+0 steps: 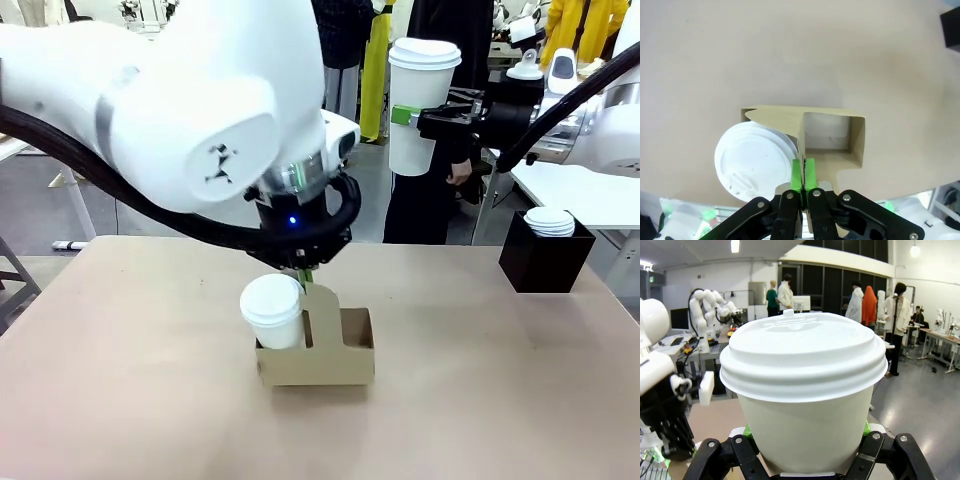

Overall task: Pour a drink into a cup and package it in a carrier.
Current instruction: Position the Cup Carrier in the center of the table, then insert the held 600 ml Paper Cup into the Cup Carrier.

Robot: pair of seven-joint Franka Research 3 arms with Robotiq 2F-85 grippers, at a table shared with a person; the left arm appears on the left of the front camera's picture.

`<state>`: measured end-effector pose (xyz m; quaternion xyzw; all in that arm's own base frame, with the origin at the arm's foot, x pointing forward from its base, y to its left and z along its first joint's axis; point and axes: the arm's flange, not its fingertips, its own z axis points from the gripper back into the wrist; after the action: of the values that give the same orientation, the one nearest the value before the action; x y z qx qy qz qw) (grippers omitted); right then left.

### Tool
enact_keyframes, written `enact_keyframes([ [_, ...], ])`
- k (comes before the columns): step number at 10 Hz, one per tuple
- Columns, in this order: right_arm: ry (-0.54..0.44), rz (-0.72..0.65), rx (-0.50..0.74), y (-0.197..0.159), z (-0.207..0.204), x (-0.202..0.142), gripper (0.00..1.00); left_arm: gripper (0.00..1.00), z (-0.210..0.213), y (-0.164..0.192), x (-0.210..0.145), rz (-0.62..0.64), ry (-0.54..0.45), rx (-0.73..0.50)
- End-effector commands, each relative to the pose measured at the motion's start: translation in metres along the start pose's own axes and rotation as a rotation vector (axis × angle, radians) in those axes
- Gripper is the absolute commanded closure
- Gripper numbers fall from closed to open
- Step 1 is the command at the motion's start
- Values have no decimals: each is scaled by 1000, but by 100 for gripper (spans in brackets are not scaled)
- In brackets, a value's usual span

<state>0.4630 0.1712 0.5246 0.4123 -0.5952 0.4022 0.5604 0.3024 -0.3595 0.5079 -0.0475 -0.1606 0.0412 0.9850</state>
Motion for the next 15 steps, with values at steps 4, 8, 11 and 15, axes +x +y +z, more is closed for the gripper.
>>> enact_keyframes([
  [4, -11, 15, -20, 0, -6, 4, 19, 98, -37, -32, 11, -14, 46, 98],
  [8, -11, 15, -20, 0, -6, 4, 19, 98, -22, -20, 6, -43, 17, 30],
  [11, -11, 15, -20, 0, -6, 4, 19, 98, -22, -20, 6, -43, 17, 30],
  [15, -11, 15, -20, 0, -6, 4, 19, 38, -1, -13, 18, -107, 74, -22],
])
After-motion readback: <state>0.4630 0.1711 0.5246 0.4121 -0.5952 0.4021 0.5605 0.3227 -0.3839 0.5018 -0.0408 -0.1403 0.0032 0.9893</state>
